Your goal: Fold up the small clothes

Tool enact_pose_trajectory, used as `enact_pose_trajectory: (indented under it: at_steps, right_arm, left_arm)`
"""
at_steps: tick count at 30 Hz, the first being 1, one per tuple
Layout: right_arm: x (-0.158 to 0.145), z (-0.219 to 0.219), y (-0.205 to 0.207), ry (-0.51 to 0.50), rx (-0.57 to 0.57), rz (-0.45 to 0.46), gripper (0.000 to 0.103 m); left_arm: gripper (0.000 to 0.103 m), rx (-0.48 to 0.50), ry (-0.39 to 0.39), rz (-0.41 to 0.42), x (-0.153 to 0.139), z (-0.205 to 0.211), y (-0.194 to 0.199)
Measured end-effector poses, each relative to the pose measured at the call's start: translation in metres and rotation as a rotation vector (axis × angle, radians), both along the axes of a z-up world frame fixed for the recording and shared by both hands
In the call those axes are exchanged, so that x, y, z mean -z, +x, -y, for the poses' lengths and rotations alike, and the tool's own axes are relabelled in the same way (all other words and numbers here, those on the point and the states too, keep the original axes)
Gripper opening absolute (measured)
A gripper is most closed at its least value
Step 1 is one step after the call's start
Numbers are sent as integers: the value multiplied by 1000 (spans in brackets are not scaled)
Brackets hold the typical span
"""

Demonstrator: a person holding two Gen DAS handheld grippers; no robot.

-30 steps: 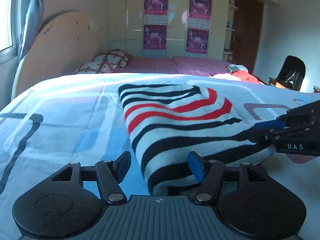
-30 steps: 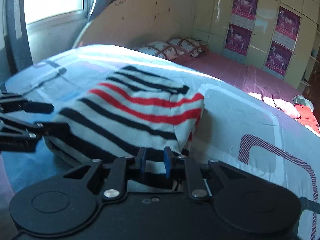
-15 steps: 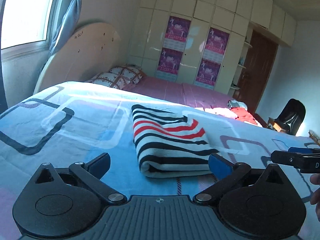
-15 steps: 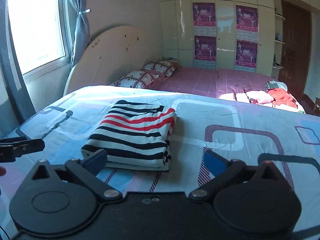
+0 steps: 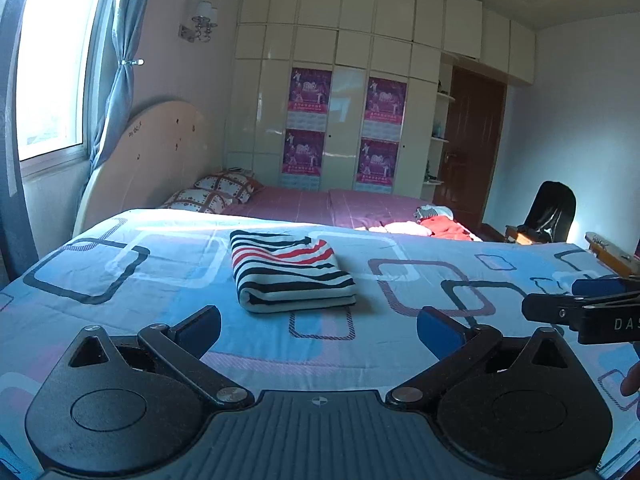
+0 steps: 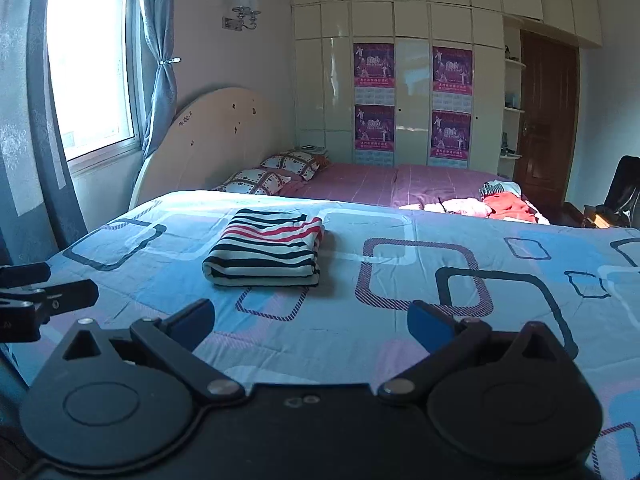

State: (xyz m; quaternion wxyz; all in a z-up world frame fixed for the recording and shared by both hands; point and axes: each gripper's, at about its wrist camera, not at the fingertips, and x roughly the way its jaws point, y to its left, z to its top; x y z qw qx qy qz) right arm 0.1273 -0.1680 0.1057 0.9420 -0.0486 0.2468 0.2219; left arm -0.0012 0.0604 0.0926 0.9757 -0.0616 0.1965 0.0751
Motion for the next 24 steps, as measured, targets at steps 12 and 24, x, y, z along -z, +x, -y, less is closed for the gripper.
enact_pose_trajectory:
  at_steps: [12, 24]
  right_arm:
    - [-15, -1, -39, 2, -23, 68, 102]
    - [-14, -5, -37, -8, -14, 91, 102]
  left_arm:
    - [103, 16, 11, 72, -19, 18, -41]
    - [103, 16, 6, 88, -20, 21, -40]
